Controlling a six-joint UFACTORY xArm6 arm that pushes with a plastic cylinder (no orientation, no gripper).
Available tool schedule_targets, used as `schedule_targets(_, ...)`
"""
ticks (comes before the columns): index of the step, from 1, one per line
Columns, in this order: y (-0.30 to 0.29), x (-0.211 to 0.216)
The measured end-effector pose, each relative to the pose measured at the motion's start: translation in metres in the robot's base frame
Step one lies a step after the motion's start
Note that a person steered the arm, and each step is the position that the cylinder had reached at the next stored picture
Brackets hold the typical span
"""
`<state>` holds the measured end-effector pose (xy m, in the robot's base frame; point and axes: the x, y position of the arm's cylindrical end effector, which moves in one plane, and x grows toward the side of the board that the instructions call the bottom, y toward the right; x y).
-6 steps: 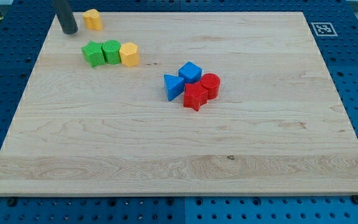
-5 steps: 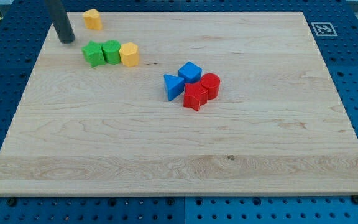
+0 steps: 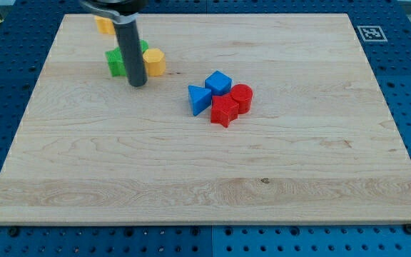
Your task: Push the green star to the top left of the board
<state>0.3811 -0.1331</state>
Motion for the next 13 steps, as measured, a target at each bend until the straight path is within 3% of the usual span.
schedule_targets(6,-0.045,-0.023)
schedule_targets(8,-0.039,-0.026)
schedule_targets(10,0.023,-0.016)
schedule_targets(13,-0.011,-0.036)
